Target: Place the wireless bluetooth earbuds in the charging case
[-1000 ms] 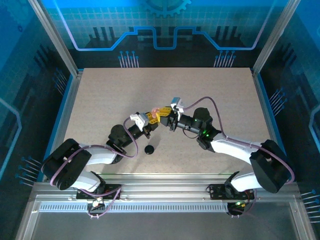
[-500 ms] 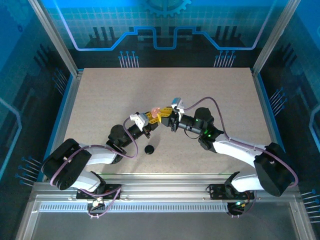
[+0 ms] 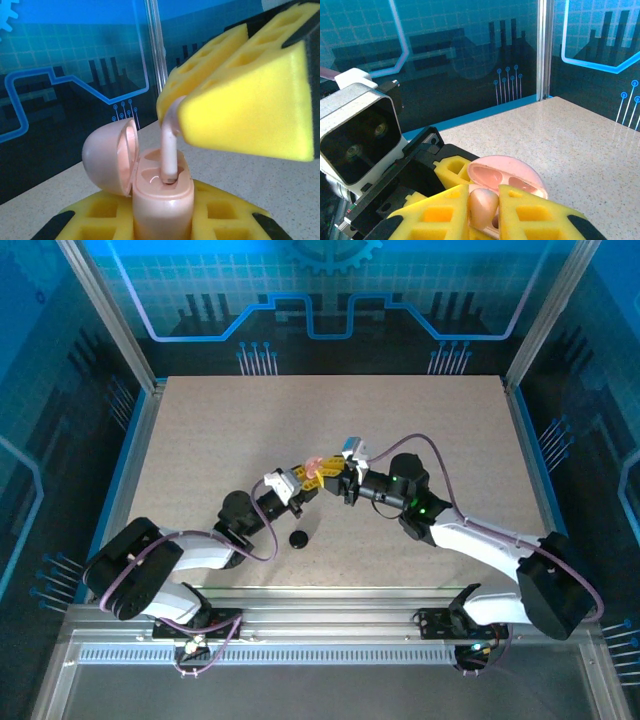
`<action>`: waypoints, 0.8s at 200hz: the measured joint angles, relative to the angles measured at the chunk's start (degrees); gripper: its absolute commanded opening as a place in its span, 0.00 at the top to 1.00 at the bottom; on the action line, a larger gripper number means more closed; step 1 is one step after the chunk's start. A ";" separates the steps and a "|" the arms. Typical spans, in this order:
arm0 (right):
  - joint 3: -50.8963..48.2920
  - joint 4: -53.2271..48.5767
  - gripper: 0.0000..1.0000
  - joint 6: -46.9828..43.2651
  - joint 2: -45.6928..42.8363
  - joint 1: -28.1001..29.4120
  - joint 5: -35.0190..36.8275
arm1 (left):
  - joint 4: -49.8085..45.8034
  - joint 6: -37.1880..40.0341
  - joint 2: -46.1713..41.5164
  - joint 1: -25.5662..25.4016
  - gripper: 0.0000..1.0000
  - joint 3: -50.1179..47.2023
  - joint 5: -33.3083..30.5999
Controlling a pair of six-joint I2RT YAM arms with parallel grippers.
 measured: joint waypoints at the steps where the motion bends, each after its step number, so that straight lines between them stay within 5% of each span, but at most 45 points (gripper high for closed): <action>1: 0.00 -0.11 0.81 -0.07 -0.04 0.00 0.00 | 0.00 0.04 0.02 -0.02 0.86 0.02 0.00; 160: 0.90 -9.64 0.81 -5.27 -5.07 0.02 0.42 | 0.79 6.40 1.70 -1.38 0.87 0.00 -2.34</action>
